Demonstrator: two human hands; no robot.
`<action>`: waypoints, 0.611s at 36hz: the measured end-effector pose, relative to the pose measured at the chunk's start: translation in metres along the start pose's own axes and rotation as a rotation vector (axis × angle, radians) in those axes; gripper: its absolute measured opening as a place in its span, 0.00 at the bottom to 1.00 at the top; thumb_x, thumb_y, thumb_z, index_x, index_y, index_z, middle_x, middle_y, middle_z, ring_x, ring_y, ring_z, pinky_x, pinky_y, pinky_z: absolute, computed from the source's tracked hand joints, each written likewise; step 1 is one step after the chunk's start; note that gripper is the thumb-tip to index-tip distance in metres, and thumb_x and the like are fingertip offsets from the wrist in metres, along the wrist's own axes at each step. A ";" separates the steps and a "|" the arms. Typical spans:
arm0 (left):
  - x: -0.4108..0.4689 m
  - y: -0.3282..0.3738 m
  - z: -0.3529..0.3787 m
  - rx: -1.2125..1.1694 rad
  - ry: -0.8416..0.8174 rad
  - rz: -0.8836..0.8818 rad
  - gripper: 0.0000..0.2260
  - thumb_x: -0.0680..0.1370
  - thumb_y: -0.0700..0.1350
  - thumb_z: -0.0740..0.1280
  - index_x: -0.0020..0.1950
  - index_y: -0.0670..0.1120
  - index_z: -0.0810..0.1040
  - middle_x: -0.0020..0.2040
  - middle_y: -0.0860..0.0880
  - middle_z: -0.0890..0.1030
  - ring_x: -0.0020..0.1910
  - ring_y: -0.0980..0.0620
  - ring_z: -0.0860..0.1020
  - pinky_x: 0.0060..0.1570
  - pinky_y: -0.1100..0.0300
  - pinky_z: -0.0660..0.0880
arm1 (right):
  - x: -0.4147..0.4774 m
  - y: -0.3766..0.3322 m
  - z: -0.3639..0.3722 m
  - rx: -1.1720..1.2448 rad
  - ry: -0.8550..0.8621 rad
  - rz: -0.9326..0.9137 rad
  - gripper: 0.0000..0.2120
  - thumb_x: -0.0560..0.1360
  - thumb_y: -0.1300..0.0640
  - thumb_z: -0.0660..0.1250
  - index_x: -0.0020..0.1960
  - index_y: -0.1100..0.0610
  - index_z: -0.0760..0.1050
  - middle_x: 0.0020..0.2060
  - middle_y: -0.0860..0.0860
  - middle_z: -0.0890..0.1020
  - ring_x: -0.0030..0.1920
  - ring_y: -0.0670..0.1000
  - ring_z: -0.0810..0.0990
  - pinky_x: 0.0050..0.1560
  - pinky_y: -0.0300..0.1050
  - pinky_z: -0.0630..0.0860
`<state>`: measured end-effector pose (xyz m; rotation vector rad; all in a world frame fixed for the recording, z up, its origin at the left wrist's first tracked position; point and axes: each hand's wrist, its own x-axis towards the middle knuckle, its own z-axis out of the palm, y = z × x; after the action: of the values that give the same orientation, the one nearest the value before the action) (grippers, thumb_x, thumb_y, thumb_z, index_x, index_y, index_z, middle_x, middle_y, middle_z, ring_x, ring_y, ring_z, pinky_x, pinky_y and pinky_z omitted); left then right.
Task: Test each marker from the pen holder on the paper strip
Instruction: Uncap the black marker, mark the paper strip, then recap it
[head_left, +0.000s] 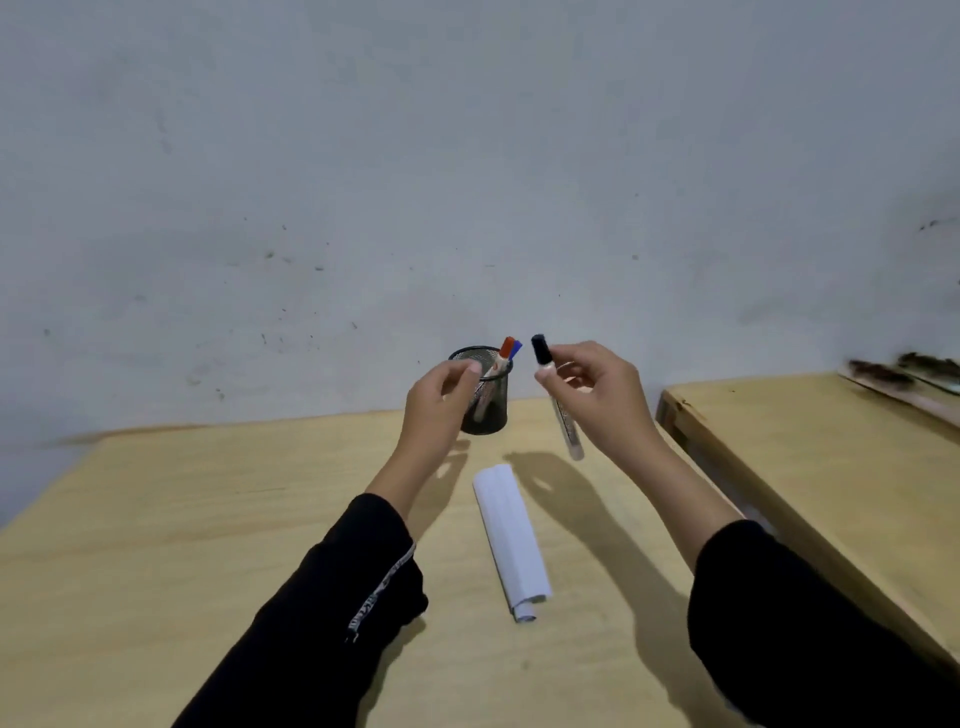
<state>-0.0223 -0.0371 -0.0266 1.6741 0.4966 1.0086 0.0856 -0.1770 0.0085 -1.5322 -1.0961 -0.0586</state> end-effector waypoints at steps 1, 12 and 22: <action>-0.005 0.008 0.000 -0.015 -0.014 0.023 0.05 0.75 0.53 0.66 0.42 0.57 0.81 0.44 0.52 0.82 0.50 0.48 0.81 0.54 0.55 0.76 | -0.005 0.001 0.000 -0.055 -0.031 -0.006 0.08 0.72 0.62 0.69 0.48 0.52 0.81 0.40 0.51 0.79 0.36 0.36 0.77 0.43 0.28 0.72; -0.046 0.027 -0.002 0.162 -0.167 0.083 0.06 0.74 0.40 0.70 0.50 0.42 0.82 0.42 0.54 0.81 0.37 0.67 0.78 0.45 0.70 0.76 | -0.042 0.002 0.007 -0.310 -0.289 -0.035 0.11 0.73 0.59 0.68 0.54 0.56 0.81 0.40 0.56 0.77 0.40 0.51 0.74 0.45 0.40 0.70; -0.054 0.020 -0.015 0.200 -0.234 -0.021 0.02 0.72 0.39 0.72 0.43 0.45 0.82 0.37 0.52 0.82 0.35 0.61 0.80 0.46 0.63 0.77 | -0.054 0.013 0.016 -0.334 -0.340 -0.036 0.10 0.74 0.56 0.66 0.55 0.53 0.80 0.40 0.48 0.73 0.40 0.42 0.73 0.44 0.40 0.71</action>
<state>-0.0674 -0.0754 -0.0267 1.9327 0.4701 0.7547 0.0556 -0.1940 -0.0378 -1.8670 -1.4375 -0.0049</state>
